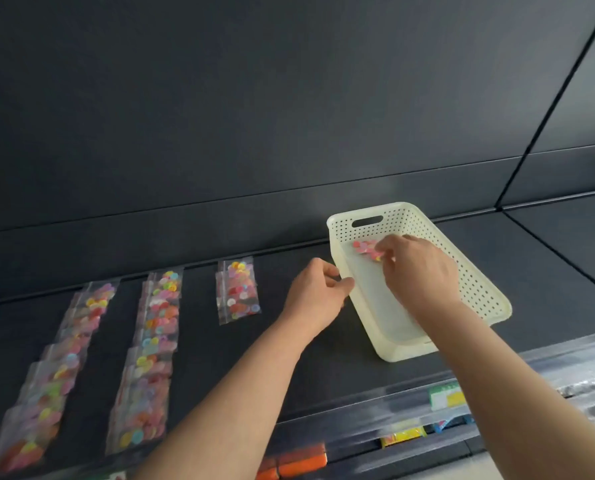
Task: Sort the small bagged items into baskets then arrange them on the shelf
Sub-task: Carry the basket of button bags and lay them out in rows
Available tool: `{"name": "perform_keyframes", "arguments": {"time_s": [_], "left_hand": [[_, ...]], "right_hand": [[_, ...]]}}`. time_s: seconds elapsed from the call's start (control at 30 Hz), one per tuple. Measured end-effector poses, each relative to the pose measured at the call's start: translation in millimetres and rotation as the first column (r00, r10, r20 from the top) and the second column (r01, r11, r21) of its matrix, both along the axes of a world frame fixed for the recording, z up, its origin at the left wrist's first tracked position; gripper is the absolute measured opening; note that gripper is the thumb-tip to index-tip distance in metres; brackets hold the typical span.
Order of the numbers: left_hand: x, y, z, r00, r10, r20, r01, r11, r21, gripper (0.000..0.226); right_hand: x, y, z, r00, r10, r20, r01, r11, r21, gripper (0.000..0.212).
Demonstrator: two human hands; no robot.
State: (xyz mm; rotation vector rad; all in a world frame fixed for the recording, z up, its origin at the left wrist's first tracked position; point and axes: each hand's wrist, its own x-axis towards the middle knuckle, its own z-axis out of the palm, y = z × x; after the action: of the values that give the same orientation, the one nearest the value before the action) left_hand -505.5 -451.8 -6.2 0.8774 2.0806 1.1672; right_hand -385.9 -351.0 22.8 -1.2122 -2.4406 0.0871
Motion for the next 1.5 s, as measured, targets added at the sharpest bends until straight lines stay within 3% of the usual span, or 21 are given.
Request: {"name": "perform_keyframes", "arguments": {"time_s": [0.13,0.23,0.43,0.57,0.73,0.8,0.9,0.97,1.03,1.13,1.23,1.3,1.4,1.5], "left_hand": [[30,21,2,0.998,0.024,-0.054,-0.026,0.999,-0.026,0.034],[43,28,-1,0.996,0.076,-0.052,-0.078,0.996,-0.051,0.031],[54,29,3,0.987,0.147,-0.059,-0.15,0.987,-0.055,0.026],[56,26,4,0.988,0.144,-0.063,-0.147,0.987,-0.061,0.025],[54,25,9,0.993,0.091,-0.08,-0.097,0.993,-0.071,0.029],[52,22,10,0.994,0.085,-0.07,-0.09,0.993,-0.073,0.032],[48,16,12,0.99,0.115,-0.082,-0.118,0.993,-0.03,0.036],[45,11,16,0.985,0.153,-0.077,-0.149,0.987,0.053,0.035],[41,4,22,0.985,0.17,-0.007,-0.167,0.973,0.161,0.037],[28,-10,31,0.985,0.149,0.091,-0.167,0.956,0.24,0.029],[11,-31,32,0.976,0.153,0.158,-0.186,0.956,0.227,0.004],[3,-43,27,0.959,0.193,0.208,-0.239,0.945,0.225,0.014],[-14,-66,18,0.912,0.289,0.291,-0.355,0.911,0.208,0.013],[-28,-84,9,0.864,0.321,0.387,-0.411,0.894,0.176,0.012]], "right_hand": [[45,30,-4,0.923,-0.069,0.378,0.15,0.97,-0.189,0.028],[61,41,-11,0.864,-0.006,0.503,0.169,0.945,-0.279,0.026],[65,53,-17,0.884,0.089,0.459,0.108,0.917,-0.385,0.04],[66,59,-26,0.934,0.074,0.351,0.086,0.904,-0.42,0.031],[66,60,-25,0.903,0.095,0.42,0.109,0.893,-0.436,0.046],[65,58,-23,0.925,0.082,0.37,0.1,0.889,-0.447,0.047],[55,52,-12,0.996,0.054,0.071,-0.016,0.89,-0.457,0.041],[42,42,1,0.984,0.09,-0.154,-0.15,0.888,-0.434,0.042],[28,29,15,0.941,0.183,-0.286,-0.284,0.885,-0.368,0.04],[8,8,31,0.9,0.302,-0.314,-0.406,0.843,-0.352,0.044],[-11,-14,32,0.868,0.334,-0.368,-0.478,0.765,-0.433,0.051],[-18,-22,21,0.868,0.313,-0.385,-0.48,0.725,-0.493,0.068],[-34,-37,1,0.871,0.271,-0.411,-0.491,0.519,-0.699,0.087],[-49,-51,-12,0.857,0.145,-0.495,-0.515,0.312,-0.799,0.067]]}}
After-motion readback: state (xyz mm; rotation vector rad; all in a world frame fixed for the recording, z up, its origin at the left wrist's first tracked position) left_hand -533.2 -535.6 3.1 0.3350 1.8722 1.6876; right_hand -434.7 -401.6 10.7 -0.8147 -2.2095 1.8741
